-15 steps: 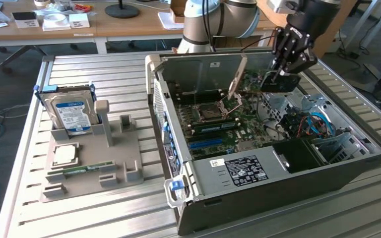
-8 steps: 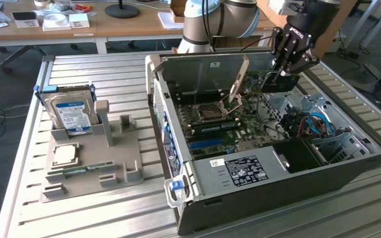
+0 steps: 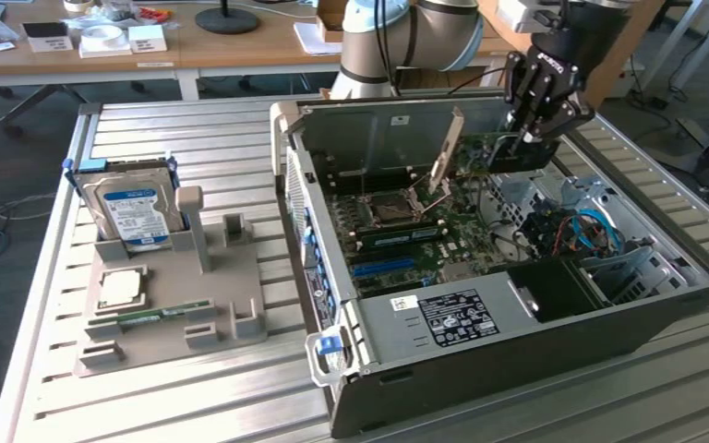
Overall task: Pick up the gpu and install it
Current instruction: 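Insert the gpu into the slot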
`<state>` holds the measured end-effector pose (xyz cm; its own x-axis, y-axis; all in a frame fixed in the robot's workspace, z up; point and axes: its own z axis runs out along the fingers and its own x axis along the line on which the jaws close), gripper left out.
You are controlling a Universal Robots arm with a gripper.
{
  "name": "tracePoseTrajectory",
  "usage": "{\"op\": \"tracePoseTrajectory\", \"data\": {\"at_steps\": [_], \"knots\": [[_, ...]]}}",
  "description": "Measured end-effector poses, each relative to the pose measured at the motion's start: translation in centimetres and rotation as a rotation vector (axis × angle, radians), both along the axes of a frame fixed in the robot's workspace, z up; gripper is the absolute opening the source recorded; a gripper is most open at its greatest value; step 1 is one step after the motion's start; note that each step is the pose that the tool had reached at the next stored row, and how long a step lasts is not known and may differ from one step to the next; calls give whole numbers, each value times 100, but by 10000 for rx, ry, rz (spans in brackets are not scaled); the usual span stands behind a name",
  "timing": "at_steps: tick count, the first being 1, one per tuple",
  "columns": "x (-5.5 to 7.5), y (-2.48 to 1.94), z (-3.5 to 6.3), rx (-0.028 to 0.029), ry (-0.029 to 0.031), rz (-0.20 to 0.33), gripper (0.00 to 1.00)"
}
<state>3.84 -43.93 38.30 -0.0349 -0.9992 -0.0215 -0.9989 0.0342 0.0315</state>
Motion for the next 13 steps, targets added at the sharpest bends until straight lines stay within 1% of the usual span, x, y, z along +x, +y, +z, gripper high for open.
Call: {"op": "tracePoseTrajectory", "data": {"at_steps": [5,6,7,13], "knots": [[-2,0,0,0,-1,1,26],[-43,1,-12,1,-23,1,26],[-72,2,-18,0,-26,0,26],[-144,1,-19,0,-27,1,26]]}}
